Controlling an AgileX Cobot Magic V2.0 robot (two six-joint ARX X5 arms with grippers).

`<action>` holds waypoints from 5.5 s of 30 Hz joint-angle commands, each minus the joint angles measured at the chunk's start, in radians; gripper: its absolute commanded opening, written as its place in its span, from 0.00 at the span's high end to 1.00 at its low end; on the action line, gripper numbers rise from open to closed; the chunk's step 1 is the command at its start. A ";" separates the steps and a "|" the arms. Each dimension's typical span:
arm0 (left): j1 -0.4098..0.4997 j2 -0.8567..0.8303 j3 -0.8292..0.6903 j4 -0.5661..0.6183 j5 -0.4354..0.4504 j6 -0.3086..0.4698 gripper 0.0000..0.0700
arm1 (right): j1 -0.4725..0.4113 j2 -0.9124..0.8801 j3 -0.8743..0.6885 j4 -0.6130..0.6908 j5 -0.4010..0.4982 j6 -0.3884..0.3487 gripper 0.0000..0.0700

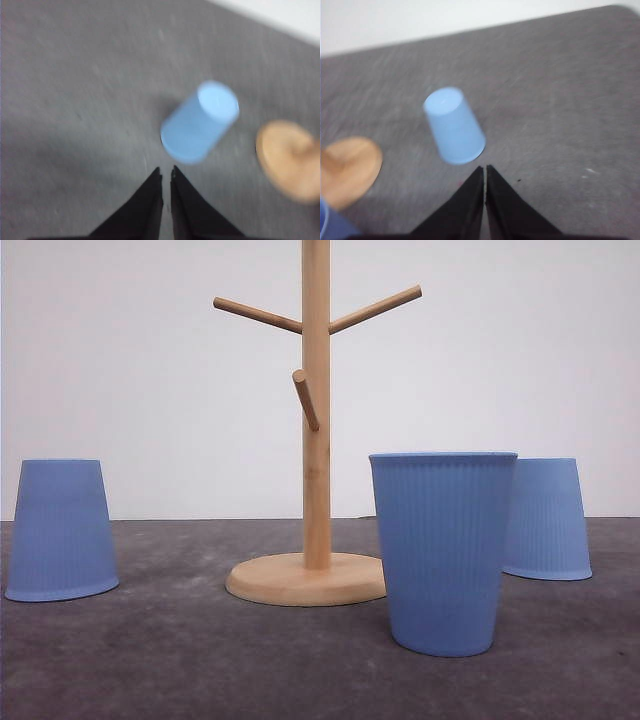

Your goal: Place three cups

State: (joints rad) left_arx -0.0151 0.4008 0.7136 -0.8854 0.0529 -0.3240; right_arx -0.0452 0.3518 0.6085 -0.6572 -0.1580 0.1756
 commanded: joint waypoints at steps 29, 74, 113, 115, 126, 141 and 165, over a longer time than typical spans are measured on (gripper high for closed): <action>-0.227 0.296 0.045 0.049 0.137 0.143 0.18 | 0.254 0.130 0.016 0.032 0.009 -0.296 0.31; -0.226 1.003 0.195 0.507 0.005 0.077 0.45 | 0.259 0.130 0.016 0.100 0.005 -0.227 0.31; -0.012 0.928 0.527 0.565 0.762 -0.365 0.44 | 0.259 0.130 0.016 0.104 0.005 -0.228 0.31; -0.021 0.956 0.527 0.578 0.783 -0.380 0.44 | 0.259 0.130 0.016 0.104 0.005 -0.228 0.31; -0.103 1.075 0.527 0.609 0.837 -0.382 0.44 | 0.259 0.130 0.016 0.104 0.005 -0.228 0.31; -0.149 1.108 0.527 0.621 0.830 -0.368 0.20 | 0.259 0.130 0.016 0.104 0.005 -0.228 0.31; -0.148 1.019 0.524 0.187 0.858 0.034 0.21 | 0.259 0.130 0.016 0.103 0.005 -0.227 0.31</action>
State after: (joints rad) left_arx -0.1604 1.4270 1.2194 -0.6899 0.9181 -0.3822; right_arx 0.2092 0.4793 0.6128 -0.5643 -0.1539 -0.0700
